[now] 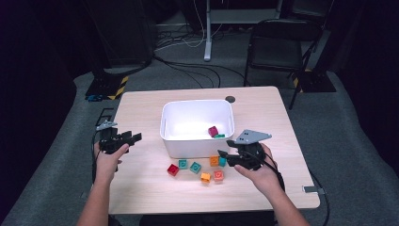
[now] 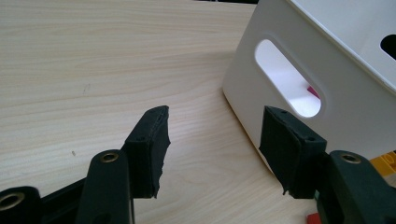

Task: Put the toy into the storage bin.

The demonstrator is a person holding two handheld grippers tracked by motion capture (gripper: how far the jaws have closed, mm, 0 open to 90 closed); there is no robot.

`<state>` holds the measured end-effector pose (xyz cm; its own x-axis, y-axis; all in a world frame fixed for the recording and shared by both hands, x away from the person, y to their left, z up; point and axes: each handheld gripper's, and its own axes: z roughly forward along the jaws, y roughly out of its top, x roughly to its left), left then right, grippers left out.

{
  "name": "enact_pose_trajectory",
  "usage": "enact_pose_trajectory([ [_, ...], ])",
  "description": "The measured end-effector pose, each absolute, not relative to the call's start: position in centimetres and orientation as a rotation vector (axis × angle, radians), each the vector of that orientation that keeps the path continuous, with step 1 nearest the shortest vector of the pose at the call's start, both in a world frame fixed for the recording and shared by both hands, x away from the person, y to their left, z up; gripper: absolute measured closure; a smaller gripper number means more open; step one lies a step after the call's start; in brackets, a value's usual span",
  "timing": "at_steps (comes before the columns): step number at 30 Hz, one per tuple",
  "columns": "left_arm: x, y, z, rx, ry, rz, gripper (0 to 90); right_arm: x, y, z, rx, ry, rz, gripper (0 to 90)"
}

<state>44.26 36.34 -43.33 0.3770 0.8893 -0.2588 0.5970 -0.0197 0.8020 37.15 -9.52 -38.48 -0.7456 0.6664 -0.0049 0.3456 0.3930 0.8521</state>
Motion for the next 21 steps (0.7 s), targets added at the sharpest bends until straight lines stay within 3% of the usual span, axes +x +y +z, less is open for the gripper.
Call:
enact_pose_trajectory([
  [21, 44.2, 36.3, -43.2, 1.717, 1.317, 0.401, 41.6, 37.7, -10.1, -45.2, 0.98, 2.364, 1.235, 52.8],
])
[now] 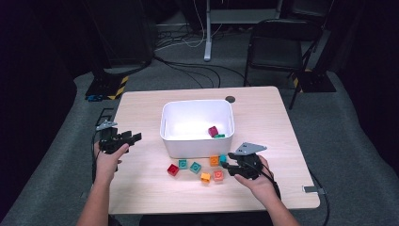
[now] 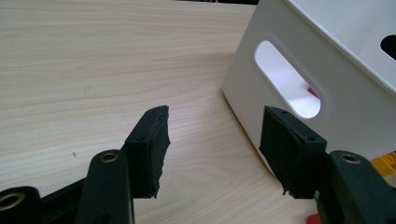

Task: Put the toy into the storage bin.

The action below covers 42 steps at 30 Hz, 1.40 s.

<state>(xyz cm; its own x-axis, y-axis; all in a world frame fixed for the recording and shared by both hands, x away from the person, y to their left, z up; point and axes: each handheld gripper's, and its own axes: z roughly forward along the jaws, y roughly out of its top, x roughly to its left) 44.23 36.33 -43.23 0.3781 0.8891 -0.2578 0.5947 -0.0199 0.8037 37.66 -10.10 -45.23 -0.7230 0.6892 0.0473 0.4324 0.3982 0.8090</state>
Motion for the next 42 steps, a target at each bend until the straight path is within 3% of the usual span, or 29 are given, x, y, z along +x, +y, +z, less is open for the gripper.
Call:
enact_pose_trajectory([
  [42, 44.3, 36.4, -43.3, 1.717, 1.315, 0.405, 41.5, 38.8, -9.5, -50.0, 1.041, 2.474, 1.056, 56.4],
])
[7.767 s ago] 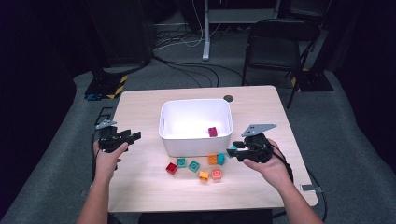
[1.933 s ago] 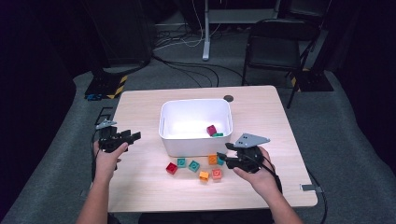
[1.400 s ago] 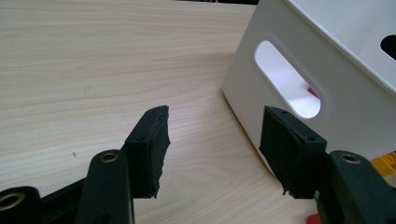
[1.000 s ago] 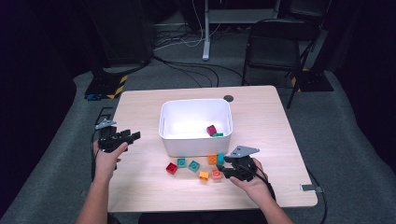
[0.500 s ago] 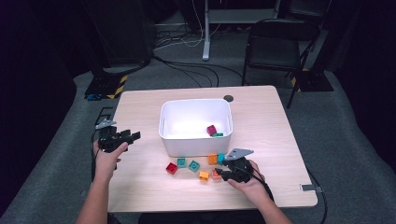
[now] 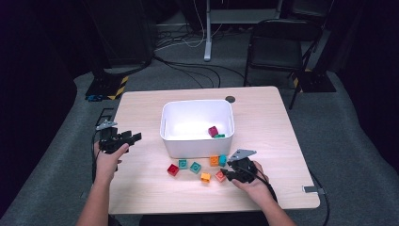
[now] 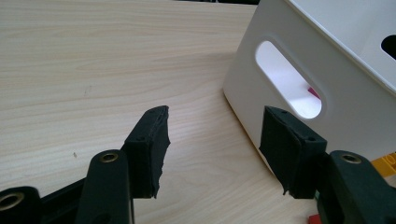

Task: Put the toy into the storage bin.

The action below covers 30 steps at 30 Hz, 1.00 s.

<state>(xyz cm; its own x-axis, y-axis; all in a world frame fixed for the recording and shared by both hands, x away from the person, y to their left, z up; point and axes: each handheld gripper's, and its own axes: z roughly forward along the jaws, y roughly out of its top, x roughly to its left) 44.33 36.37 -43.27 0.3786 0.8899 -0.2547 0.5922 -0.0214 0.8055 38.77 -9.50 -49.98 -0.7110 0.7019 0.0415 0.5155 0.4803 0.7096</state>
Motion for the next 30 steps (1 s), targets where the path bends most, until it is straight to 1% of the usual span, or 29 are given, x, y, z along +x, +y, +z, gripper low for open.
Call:
enact_pose_trajectory([
  [8, 44.3, 36.4, -43.3, 1.717, 1.316, 0.406, 41.5, 38.5, -9.5, -49.6, 1.045, 2.475, 1.129, 54.3],
  [25, 44.3, 36.4, -43.2, 1.717, 1.316, 0.408, 41.5, 37.8, -8.0, -50.0, 0.952, 2.547, 1.106, 48.8],
  [30, 44.3, 36.4, -43.3, 1.718, 1.316, 0.41, 41.5, 37.8, -7.8, -50.3, 0.945, 2.563, 1.076, 49.4],
])
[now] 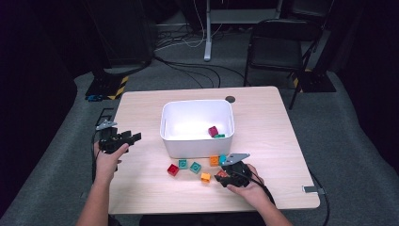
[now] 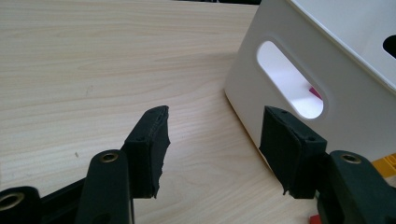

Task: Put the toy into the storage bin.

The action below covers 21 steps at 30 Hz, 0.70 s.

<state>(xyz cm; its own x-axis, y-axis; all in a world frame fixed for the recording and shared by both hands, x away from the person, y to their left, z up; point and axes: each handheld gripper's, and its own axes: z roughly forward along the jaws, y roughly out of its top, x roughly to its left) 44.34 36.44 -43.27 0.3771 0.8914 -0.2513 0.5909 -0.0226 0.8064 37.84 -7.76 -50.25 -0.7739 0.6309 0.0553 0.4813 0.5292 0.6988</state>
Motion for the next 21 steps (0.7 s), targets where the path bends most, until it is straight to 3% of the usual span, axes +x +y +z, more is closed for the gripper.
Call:
enact_pose_trajectory([
  [21, 44.29, 36.42, -43.21, 1.716, 1.316, 0.41, 41.5, 37.83, -7.75, -49.95, 0.937, 2.58, 1.051, 58.4],
])
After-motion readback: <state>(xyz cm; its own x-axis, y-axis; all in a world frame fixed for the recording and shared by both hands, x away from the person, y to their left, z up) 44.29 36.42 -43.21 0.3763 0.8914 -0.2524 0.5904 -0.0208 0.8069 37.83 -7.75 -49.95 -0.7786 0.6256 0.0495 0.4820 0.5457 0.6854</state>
